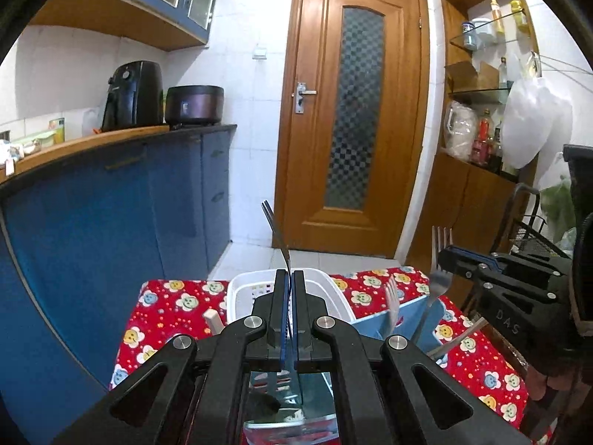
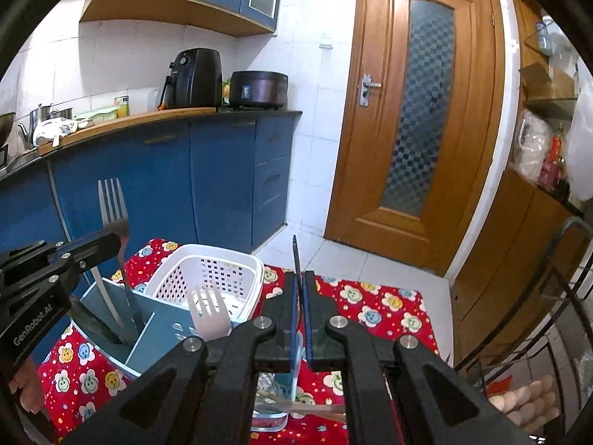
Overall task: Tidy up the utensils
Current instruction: 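Open both tools to drop the fork and chopstick into the box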
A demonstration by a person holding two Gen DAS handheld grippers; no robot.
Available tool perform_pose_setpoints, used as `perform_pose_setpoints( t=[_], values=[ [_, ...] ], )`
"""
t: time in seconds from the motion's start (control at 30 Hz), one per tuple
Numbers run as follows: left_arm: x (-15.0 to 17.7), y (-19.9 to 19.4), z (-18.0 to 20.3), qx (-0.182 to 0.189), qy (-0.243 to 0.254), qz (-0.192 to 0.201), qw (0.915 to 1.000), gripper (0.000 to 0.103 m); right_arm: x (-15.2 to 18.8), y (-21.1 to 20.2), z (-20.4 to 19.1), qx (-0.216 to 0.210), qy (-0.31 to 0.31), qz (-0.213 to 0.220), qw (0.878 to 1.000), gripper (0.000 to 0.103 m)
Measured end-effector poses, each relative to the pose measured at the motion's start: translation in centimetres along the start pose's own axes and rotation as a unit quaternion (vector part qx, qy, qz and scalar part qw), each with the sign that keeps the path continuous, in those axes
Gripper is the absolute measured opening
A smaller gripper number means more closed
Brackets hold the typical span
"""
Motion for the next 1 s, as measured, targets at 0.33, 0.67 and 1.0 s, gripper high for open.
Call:
perform_pose_setpoints(
  t=[0.33,0.67,1.0],
  values=[
    [0.7,0.3,0.4,0.006,0.000,-0.015,0.9999,0.002,0.4,-0.3,0.0,-0.024,0.019,-0.001,1.000,0.006],
    [-0.7,-1.7,1.4,0.020,0.005,-0.004,0.9998,0.017,-0.5,-2.5,-0.6,-0.051,0.035,0.024,0.998,0.028],
    [-2.5,-4.6,1.9,0.027,0.008,0.012,0.9995,0.017,-1.2,-4.6,-0.8,-0.087,0.063,0.037,0.994,0.030]
  ],
)
Point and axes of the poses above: each gripper's, at about its wrist camera, not at the fingertips, and y roughly the way its jaws point, z to its right, x to its underside, the point moved 6 cm from there along y, roughly the way its jaws point, and after that the axes turned 5 degrees about y, right-handed, at the moved point
